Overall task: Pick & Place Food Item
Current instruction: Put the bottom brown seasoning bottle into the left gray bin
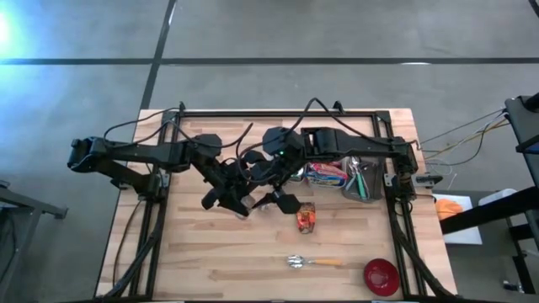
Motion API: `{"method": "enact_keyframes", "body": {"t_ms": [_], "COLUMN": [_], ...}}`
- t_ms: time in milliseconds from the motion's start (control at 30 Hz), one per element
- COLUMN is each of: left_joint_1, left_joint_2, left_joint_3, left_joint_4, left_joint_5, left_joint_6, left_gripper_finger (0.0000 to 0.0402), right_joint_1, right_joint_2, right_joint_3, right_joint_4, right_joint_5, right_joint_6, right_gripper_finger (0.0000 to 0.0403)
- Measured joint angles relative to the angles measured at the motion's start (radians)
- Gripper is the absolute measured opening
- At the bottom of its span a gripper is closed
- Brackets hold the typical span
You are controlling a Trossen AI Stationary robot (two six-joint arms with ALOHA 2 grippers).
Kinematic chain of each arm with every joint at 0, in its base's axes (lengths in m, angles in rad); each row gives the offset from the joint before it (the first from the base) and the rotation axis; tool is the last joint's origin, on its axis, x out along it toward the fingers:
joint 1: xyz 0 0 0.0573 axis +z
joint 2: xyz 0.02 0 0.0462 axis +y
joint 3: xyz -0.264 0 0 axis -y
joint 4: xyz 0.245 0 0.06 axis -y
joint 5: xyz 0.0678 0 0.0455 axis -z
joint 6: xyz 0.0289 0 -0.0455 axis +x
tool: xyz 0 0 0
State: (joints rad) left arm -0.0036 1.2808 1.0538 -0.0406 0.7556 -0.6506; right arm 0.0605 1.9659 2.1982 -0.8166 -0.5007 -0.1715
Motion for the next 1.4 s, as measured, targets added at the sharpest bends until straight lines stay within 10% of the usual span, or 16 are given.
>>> {"method": "enact_keyframes", "body": {"t_ms": [733, 1400], "left_joint_1": [0.000, 0.000], "left_joint_2": [0.000, -0.001], "left_joint_3": [0.000, 0.005], "left_joint_4": [-0.008, -0.012], "left_joint_5": [-0.004, 0.004], "left_joint_6": [0.053, 0.072], "left_gripper_finger": [0.0181, 0.0181], "right_joint_1": [0.000, -0.002], "right_joint_2": [0.000, 0.000], "right_joint_3": [-0.002, 0.001], "right_joint_4": [0.000, 0.024], "right_joint_5": [0.002, -0.002], "right_joint_6": [-0.010, 0.083], "right_gripper_finger": [0.0194, 0.0089]}}
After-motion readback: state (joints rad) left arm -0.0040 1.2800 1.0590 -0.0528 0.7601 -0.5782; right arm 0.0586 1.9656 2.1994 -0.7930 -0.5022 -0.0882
